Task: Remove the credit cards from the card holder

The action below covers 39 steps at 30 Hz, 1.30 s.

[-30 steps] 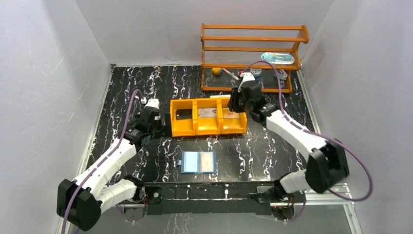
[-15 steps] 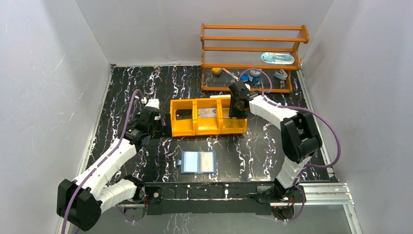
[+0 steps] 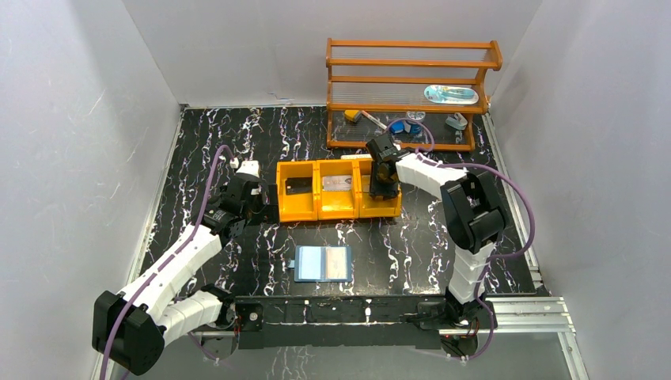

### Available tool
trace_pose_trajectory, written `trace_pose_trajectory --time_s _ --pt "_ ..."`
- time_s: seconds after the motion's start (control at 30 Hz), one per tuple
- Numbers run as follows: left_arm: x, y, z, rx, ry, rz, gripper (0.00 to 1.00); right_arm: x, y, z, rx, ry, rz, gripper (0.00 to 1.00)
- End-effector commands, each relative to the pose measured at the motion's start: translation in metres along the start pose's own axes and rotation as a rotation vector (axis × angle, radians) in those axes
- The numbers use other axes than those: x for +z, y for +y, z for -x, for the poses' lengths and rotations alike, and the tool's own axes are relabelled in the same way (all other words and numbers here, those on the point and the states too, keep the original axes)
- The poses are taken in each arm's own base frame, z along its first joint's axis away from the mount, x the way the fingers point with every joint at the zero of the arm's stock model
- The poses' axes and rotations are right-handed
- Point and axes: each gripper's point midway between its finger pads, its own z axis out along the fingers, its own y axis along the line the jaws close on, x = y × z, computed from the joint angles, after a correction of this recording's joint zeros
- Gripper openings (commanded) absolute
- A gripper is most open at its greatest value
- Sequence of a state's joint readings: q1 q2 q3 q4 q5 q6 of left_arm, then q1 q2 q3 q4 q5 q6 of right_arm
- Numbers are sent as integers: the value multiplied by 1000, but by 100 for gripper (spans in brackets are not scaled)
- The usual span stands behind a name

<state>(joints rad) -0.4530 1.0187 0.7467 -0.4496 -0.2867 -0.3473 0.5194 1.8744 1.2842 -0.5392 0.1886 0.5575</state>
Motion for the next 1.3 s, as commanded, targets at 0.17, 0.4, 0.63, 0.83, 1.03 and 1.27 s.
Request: trace_pose_trajectory --time_s 0.17,0.4,0.63,0.83,1.03,1.27 --pt "-3 3 4 7 -14 4 98 12 7 32 15 -117 -47 43" --pt "-4 4 5 7 -16 9 98 13 7 46 53 -181 -62 43" --pt "-3 4 3 9 -12 8 98 18 18 49 55 -196 -5 44" --pt "-3 3 4 7 -14 5 98 -25 19 53 63 -244 57 46" --pt "-3 2 4 8 -11 2 98 -82 18 56 78 -349 145 53" --pt "-6 8 7 0 -29 27 98 -127 42 5 75 -426 188 63"
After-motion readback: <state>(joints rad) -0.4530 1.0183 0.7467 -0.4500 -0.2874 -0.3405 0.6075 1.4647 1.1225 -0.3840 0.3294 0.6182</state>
